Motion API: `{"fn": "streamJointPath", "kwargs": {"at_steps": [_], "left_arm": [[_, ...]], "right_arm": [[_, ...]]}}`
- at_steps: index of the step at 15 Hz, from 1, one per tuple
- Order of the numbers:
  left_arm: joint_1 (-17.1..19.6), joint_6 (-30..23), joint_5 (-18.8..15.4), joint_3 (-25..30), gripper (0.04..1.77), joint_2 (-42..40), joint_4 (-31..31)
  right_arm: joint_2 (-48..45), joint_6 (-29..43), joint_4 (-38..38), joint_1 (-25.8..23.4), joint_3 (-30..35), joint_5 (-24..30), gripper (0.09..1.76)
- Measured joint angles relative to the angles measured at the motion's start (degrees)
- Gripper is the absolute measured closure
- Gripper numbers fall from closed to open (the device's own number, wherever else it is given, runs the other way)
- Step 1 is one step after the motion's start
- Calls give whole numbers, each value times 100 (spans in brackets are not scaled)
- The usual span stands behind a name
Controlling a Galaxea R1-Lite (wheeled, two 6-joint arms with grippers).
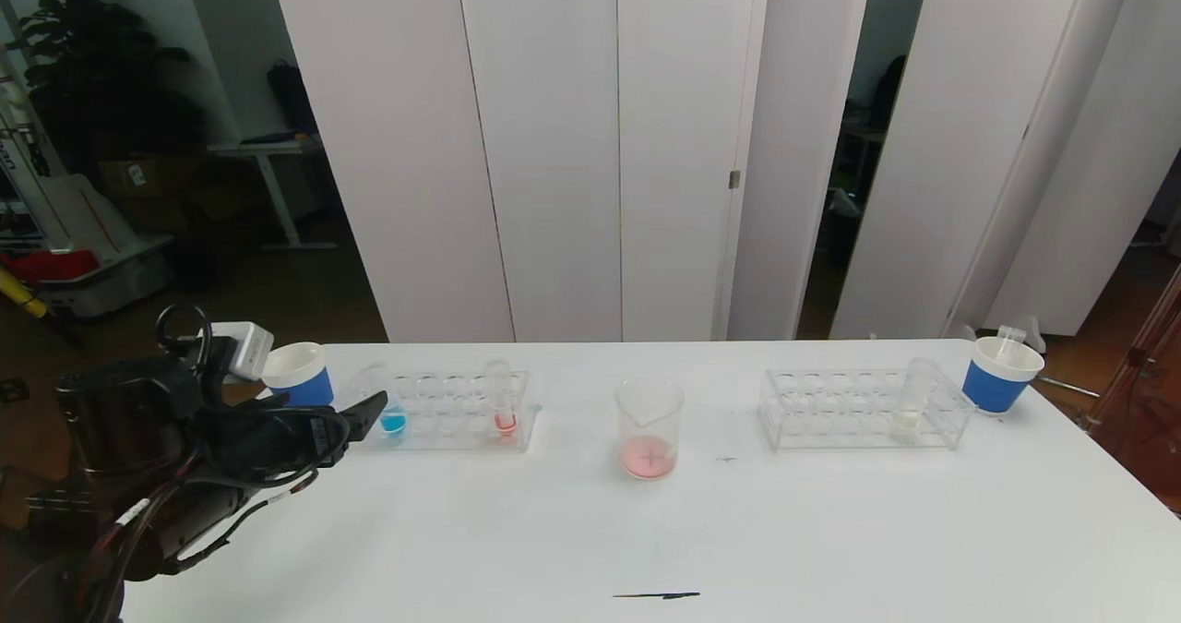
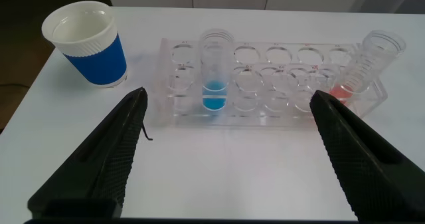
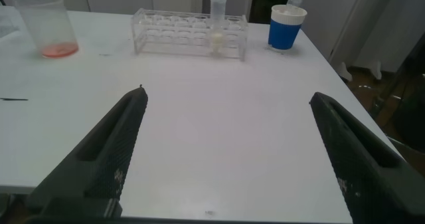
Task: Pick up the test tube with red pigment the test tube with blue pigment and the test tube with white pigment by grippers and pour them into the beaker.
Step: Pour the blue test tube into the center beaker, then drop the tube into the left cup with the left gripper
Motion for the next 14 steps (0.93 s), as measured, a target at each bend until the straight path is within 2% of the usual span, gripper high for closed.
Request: {"fn": "streamJointPath", "kwargs": {"at_steps": [6,12,14], "left_arm": [[-112,-375,389,-522,6,1039,-360],[-112,-579,642,-1026,6,1582,-383],[-112,-780,848,-1226,6,1701,-380]], "right_arm": [[0,-2,2,0,0,0,10],[0,-2,5,0,0,0,10],[0,-2,2,0,0,0,10]]}}
